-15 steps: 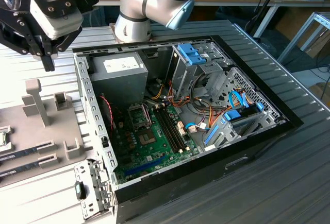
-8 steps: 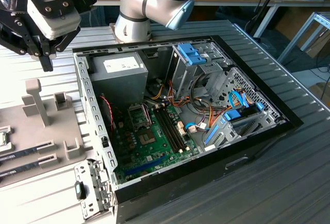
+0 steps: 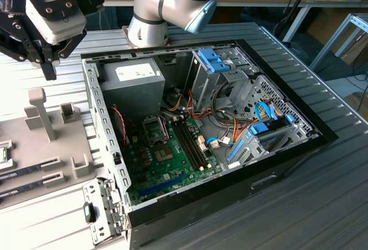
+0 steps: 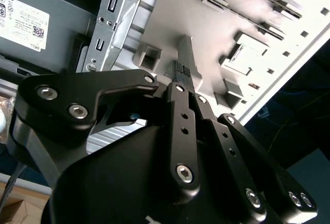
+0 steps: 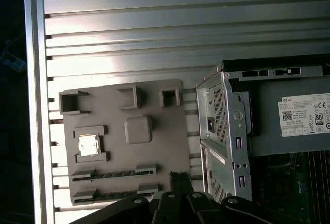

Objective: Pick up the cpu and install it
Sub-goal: 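Reach for the cpu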

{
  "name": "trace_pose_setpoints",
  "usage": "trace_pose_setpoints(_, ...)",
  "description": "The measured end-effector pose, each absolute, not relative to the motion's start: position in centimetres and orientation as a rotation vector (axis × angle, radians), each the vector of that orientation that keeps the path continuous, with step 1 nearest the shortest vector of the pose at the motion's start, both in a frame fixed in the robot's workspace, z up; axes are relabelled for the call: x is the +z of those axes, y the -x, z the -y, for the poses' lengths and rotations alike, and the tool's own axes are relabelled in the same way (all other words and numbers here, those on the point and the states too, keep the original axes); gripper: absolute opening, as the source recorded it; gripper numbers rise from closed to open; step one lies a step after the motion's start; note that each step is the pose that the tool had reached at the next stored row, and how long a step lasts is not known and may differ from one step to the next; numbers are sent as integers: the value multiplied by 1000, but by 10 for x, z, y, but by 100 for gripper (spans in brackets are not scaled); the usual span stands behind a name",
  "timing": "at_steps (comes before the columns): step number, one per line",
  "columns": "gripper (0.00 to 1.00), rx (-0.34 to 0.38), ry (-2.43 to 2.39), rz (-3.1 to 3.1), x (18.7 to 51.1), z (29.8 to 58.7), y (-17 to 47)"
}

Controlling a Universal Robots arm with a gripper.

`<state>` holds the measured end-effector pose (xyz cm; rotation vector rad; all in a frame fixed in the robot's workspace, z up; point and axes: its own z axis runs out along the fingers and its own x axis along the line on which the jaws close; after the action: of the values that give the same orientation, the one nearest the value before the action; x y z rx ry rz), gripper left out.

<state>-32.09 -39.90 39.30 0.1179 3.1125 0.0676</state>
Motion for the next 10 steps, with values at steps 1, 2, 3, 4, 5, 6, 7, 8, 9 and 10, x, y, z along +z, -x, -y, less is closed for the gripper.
trace_pose_setpoints(1, 11, 68, -118, -3113, 393, 399, 321)
trace_pose_setpoints(2, 11, 68, -118, -3113, 393, 399, 322)
trace_pose_setpoints(3, 11, 68, -118, -3112, 393, 399, 323)
trace_pose_setpoints(4, 11, 68, -118, -3113, 393, 399, 323)
trace_pose_setpoints(5, 11, 68, -118, -3113, 393, 399, 324)
trace_pose_setpoints(6, 11, 68, -118, -3113, 393, 399, 324)
trace_pose_setpoints(7, 11, 68, -118, -3113, 393, 399, 325)
trace_pose_setpoints(8, 11, 68, -118, -3112, 393, 399, 325)
trace_pose_setpoints(9, 11, 68, -118, -3112, 393, 399, 326)
trace_pose_setpoints(10, 11, 68, -118, -3112, 393, 399, 326)
